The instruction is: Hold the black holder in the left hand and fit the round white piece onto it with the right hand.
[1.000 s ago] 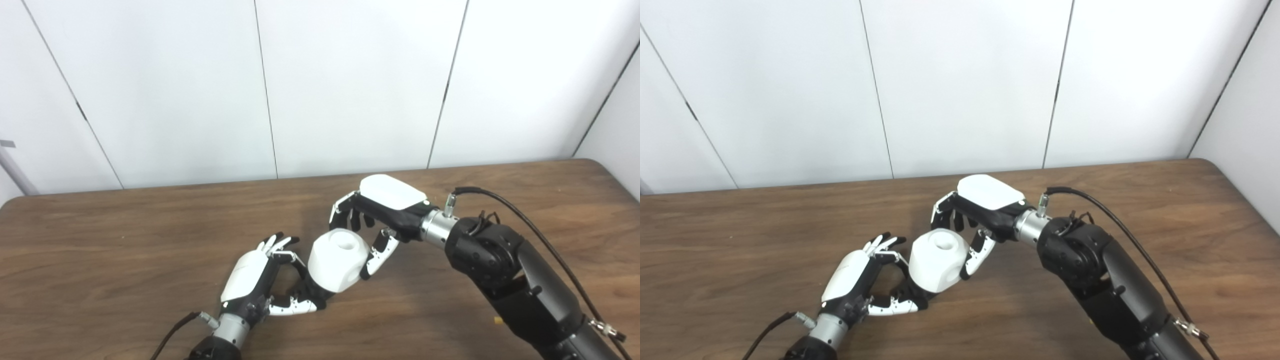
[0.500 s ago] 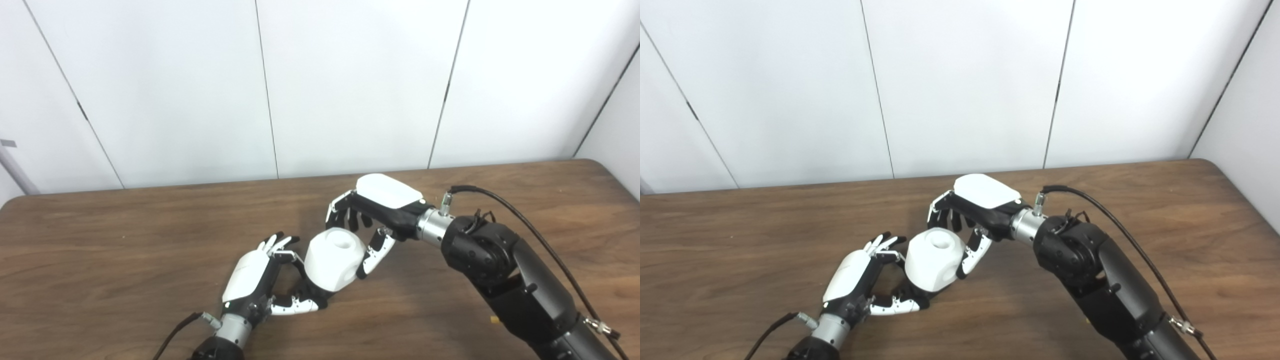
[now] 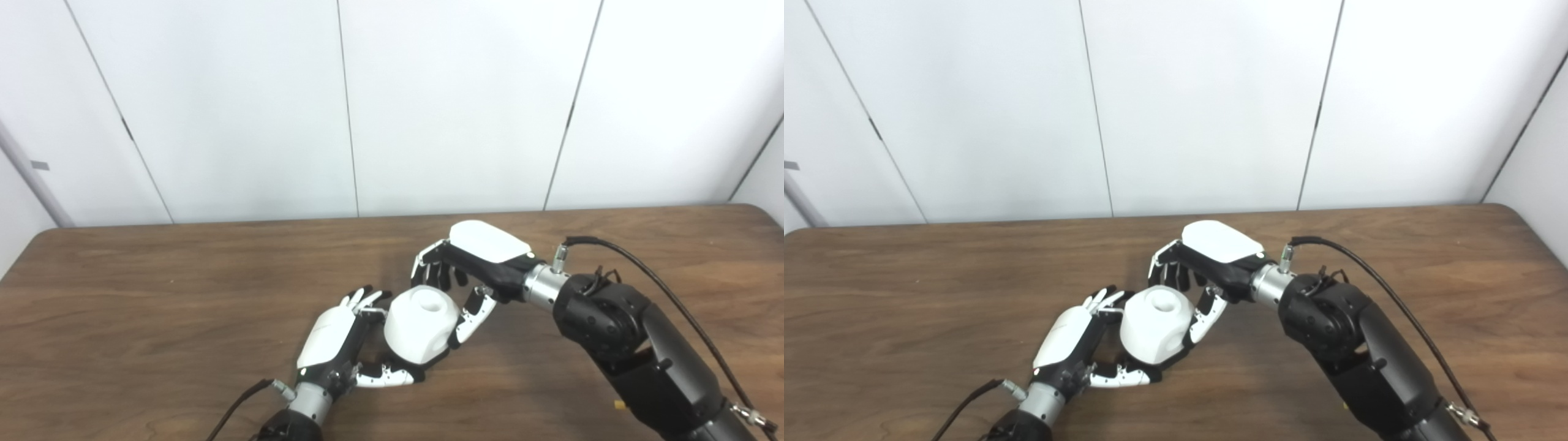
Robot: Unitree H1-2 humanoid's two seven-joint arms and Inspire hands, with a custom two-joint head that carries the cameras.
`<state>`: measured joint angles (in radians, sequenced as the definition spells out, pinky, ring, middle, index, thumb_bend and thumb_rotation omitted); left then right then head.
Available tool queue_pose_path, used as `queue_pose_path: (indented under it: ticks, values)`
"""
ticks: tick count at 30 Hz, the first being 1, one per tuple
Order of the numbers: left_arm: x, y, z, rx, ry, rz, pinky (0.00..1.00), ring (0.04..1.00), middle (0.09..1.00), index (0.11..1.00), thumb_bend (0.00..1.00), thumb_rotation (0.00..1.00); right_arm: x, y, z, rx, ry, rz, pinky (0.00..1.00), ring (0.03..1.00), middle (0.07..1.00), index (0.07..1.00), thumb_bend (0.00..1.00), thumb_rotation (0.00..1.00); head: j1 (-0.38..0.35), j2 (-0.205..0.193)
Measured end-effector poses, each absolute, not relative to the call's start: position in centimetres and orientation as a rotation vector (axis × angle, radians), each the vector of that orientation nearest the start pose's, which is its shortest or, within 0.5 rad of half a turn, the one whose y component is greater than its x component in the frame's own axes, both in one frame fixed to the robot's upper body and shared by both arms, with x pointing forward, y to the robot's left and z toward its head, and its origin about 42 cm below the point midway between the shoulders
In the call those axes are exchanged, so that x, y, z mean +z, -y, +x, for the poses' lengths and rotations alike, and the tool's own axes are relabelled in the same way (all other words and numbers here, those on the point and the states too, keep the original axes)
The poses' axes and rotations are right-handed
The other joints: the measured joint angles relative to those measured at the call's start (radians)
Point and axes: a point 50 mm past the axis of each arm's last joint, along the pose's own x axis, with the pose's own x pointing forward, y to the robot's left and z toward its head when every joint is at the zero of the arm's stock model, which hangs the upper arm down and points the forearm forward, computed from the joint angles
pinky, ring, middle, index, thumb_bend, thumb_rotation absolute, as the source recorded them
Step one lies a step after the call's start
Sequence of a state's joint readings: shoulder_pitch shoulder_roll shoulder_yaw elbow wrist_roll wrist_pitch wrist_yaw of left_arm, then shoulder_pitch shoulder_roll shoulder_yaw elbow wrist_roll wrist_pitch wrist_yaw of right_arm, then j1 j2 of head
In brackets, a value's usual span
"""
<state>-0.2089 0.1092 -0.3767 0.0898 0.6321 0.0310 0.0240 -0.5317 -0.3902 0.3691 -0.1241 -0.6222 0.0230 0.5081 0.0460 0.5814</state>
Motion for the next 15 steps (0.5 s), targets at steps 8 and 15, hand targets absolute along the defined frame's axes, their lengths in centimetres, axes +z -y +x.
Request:
queue_pose_path:
  ticks: [8, 15]
  values:
    - [12.03, -13.06, 32.93, -0.333, 0.200, 0.785, 1.00, 1.000, 0.914, 0.477, 0.52, 0.05, 26.18, 17.36, 38.91, 0.669, 0.425, -1.208, 0.36, 0.502, 0.490, 0.477, 0.53, 0.00, 0.005, 0.006]
    - [12.08, -12.96, 32.82, -0.329, 0.195, 0.781, 1.00, 1.000, 0.912, 0.477, 0.52, 0.05, 26.19, 17.16, 38.90, 0.675, 0.425, -1.204, 0.43, 0.546, 0.542, 0.479, 0.52, 0.06, -0.002, 0.008]
